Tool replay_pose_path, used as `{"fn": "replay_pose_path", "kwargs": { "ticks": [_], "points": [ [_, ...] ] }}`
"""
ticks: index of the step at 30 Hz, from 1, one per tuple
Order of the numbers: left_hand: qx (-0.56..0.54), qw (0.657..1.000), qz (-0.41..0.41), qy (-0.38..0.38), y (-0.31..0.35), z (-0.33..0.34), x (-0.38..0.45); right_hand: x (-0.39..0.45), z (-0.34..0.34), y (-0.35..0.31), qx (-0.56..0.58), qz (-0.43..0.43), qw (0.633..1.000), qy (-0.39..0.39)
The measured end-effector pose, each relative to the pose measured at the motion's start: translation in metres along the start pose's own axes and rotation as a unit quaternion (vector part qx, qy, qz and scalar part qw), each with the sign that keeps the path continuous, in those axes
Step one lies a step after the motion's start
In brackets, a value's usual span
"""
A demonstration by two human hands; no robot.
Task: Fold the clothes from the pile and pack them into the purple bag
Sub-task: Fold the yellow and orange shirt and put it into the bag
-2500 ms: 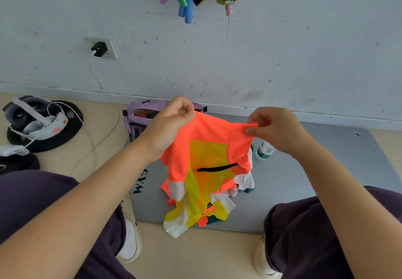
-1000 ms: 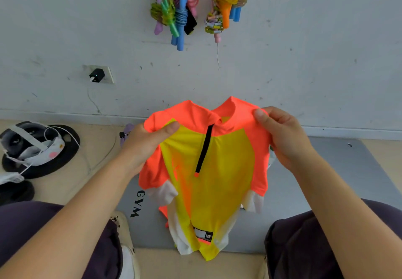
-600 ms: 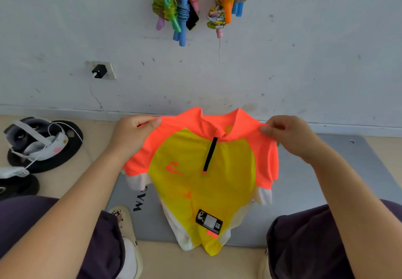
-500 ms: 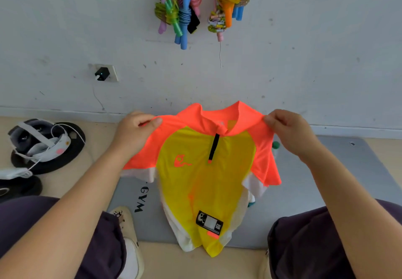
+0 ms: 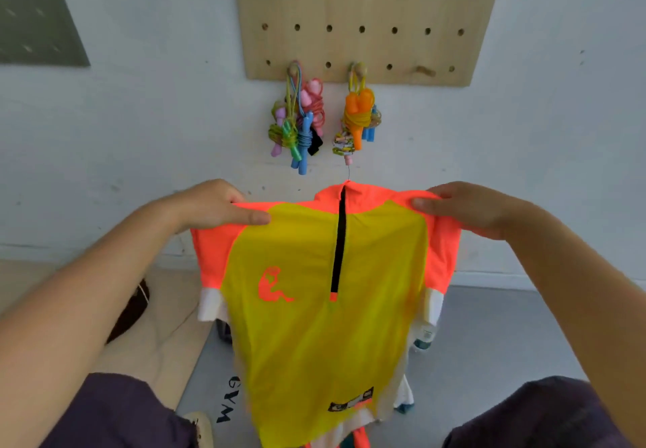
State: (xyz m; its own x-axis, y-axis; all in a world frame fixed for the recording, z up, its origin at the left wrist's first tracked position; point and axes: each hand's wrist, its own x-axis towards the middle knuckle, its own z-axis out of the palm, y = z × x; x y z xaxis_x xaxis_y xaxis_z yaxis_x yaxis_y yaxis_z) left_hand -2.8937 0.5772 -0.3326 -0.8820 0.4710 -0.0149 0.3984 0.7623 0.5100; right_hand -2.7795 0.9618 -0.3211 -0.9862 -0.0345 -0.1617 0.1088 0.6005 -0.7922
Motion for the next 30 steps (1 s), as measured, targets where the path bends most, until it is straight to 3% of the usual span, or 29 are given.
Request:
{"fn": "replay_pose_path", "kwargs": {
  "ticks": [2, 5, 7, 10, 12, 16, 22, 26, 30],
  "points": [
    [-0.098, 0.995, 0.008, -0.003, 0.002, -0.006, -0.006, -0.001, 0.004, -0.004, 0.100, -0.019, 0.994, 0.030],
    [-0.374, 0.927, 0.016, -0.009, 0.008, 0.002, -0.016, -0.004, 0.024, -0.006, 0.042, -0.020, 0.991, 0.123],
    [-0.434, 0.901, 0.007, 0.005, 0.010, 0.012, -0.022, -0.010, 0.032, -0.009, 0.055, -0.003, 0.988, 0.147],
    [-0.306, 0.951, -0.003, 0.049, 0.006, 0.020, -0.030, -0.029, 0.027, -0.010, -0.007, 0.029, 0.999, 0.029],
    [-0.264, 0.964, -0.018, 0.037, 0.003, 0.022, -0.040, -0.041, 0.024, -0.009, -0.042, 0.028, 0.998, -0.033],
    [-0.295, 0.955, 0.003, 0.038, 0.014, 0.014, -0.060, -0.057, 0.025, -0.012, 0.112, -0.004, 0.991, -0.070],
    [-0.346, 0.928, 0.068, 0.121, 0.044, -0.026, -0.057, -0.055, 0.010, -0.046, 0.126, -0.035, 0.991, 0.036],
    [-0.260, 0.952, 0.037, 0.156, 0.025, -0.013, -0.022, -0.016, 0.011, -0.040, 0.013, -0.004, 0.995, 0.101],
    [-0.146, 0.983, -0.026, 0.112, -0.034, 0.072, 0.026, 0.053, 0.056, 0.032, -0.080, 0.043, 0.991, 0.094]
  ]
}}
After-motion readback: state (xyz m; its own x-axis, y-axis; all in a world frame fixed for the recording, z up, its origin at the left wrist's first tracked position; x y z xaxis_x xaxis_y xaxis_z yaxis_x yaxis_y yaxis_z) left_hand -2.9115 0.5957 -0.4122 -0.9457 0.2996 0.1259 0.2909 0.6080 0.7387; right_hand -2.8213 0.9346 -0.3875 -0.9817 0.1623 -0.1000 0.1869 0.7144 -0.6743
